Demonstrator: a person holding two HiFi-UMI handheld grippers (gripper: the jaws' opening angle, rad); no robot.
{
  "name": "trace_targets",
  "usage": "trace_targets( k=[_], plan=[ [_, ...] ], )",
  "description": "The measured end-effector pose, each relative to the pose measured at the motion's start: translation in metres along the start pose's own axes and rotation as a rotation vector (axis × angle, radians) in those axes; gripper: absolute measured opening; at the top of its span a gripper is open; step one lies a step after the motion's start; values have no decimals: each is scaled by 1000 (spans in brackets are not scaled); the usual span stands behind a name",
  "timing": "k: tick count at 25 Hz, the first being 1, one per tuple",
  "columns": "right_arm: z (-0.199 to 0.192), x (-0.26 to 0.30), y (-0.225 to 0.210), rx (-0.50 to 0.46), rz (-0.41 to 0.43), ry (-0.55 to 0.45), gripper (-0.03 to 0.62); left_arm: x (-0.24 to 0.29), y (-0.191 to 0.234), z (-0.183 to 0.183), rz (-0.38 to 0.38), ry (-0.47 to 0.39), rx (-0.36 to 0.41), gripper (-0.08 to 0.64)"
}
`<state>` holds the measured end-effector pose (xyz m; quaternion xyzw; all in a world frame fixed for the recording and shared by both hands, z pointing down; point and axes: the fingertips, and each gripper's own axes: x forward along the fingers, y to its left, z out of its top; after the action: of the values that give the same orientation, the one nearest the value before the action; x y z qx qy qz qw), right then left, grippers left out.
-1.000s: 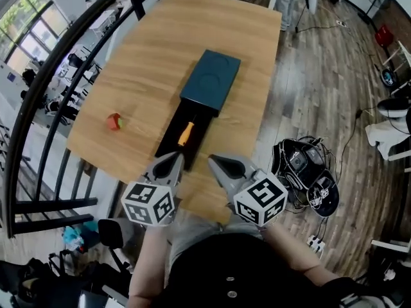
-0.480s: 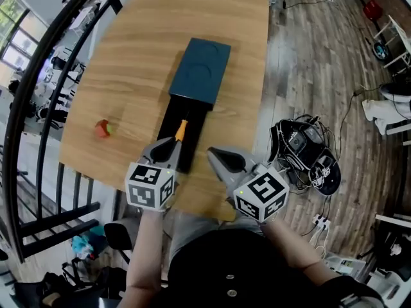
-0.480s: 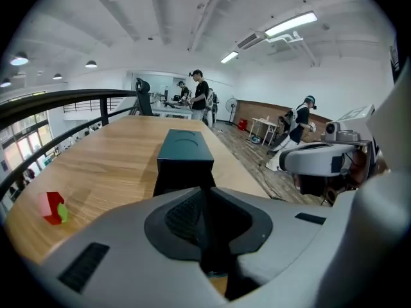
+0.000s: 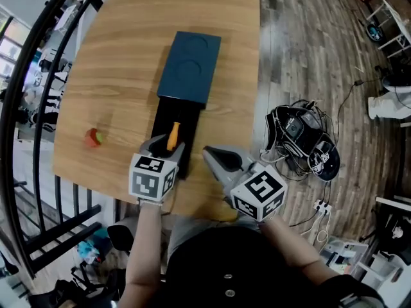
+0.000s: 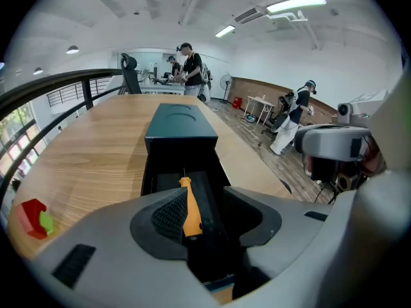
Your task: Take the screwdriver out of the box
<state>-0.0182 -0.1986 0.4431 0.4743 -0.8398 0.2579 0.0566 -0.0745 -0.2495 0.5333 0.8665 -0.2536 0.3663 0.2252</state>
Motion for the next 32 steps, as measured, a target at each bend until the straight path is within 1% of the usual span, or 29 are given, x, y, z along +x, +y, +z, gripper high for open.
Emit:
trace_targets(
  k=[3, 5, 11, 14, 16, 21, 24, 28, 29, 30, 32],
  plan=[
    [-2, 3, -5, 35, -8, -1, -2, 11, 8, -2, 26, 28, -22, 175],
    [0, 4, -8, 47, -13, -10, -3, 19, 11, -6, 42, 57, -20, 192],
    [3, 9, -15, 61, -11, -16, -2, 32, 17, -9, 62, 155, 55, 195],
    [2, 10, -19, 73, -9, -15, -3, 39, 13, -14, 52, 206, 49, 195],
    [3, 11, -21, 79, -7, -16, -2, 43, 15, -16, 62, 231, 49, 195],
    [5, 12, -23, 93, 8, -29, -3, 53, 15, -31, 96, 316, 111, 195],
    [6, 10, -22, 91, 10, -33, -2, 54, 13, -34, 108, 322, 123, 184],
    [7, 7, -16, 87, 17, -38, -2, 50, 11, -36, 104, 322, 129, 179],
    [7, 7, -16, 85, 19, -39, -3, 50, 12, -36, 108, 320, 140, 173],
    [7, 7, -16, 84, 20, -39, -2, 51, 12, -35, 115, 318, 156, 151],
    [7, 7, -17, 81, 22, -42, -3, 53, 13, -36, 128, 316, 182, 149]
  ],
)
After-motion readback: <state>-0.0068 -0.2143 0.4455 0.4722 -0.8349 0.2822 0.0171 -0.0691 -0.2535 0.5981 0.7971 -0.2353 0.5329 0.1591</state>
